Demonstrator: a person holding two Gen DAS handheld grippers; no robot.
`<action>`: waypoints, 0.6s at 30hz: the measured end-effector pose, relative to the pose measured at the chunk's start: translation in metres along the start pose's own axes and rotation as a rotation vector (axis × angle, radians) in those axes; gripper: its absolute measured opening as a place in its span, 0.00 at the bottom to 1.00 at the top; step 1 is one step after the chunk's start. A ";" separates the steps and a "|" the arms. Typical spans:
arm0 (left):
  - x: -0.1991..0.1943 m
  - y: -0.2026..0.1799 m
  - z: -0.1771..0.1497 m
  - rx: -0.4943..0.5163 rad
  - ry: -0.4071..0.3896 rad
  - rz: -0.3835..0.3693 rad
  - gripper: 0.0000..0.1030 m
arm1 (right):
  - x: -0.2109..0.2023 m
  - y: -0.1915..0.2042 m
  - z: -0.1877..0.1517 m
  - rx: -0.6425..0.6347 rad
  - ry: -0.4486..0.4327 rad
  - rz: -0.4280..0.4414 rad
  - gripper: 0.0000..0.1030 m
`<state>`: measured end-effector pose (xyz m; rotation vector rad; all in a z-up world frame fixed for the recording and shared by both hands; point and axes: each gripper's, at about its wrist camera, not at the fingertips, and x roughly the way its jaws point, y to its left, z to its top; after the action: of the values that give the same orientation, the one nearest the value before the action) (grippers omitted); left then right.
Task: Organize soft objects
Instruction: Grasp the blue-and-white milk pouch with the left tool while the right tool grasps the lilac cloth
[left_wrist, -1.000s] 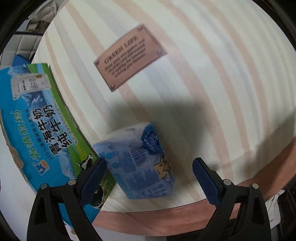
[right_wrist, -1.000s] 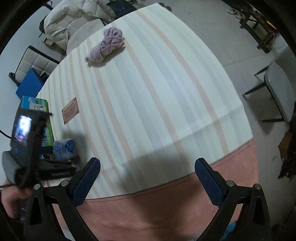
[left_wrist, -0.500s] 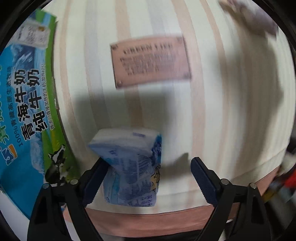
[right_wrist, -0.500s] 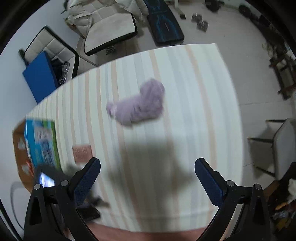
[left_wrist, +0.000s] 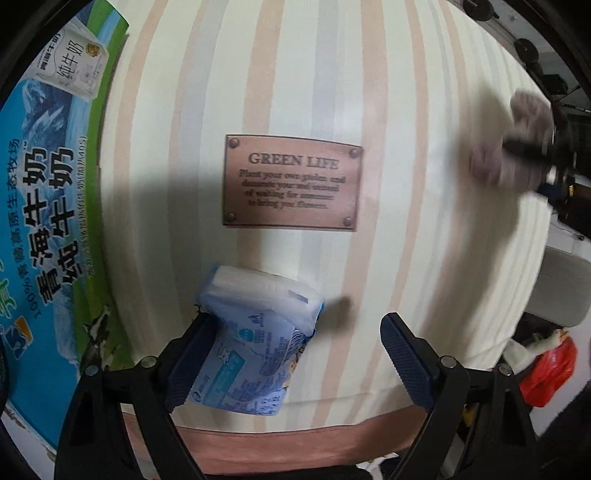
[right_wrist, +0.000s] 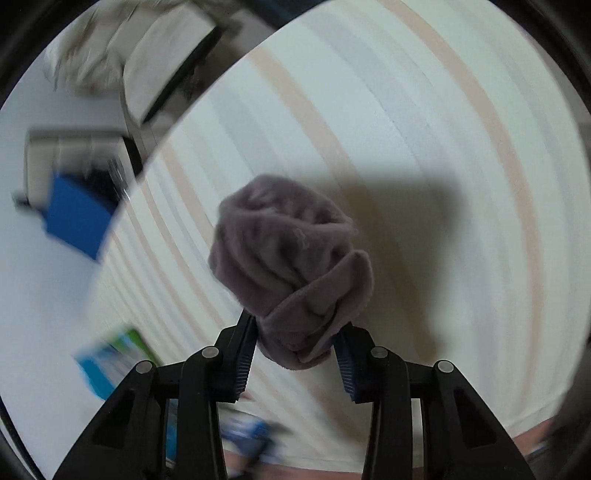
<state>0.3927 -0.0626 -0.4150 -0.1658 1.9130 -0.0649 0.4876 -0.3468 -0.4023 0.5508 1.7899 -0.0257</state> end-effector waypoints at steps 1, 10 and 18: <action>-0.001 0.005 0.001 0.003 0.002 -0.010 0.89 | 0.000 0.002 -0.004 -0.047 0.010 -0.030 0.41; 0.024 -0.029 -0.031 0.136 0.035 0.045 0.89 | 0.002 -0.011 -0.094 -0.425 0.137 -0.288 0.41; 0.061 -0.041 -0.048 0.208 0.107 0.143 0.89 | 0.021 -0.012 -0.102 -0.359 0.050 -0.319 0.53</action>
<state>0.3304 -0.1136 -0.4503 0.1170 2.0049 -0.1784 0.3865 -0.3195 -0.3946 0.0079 1.8608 0.0889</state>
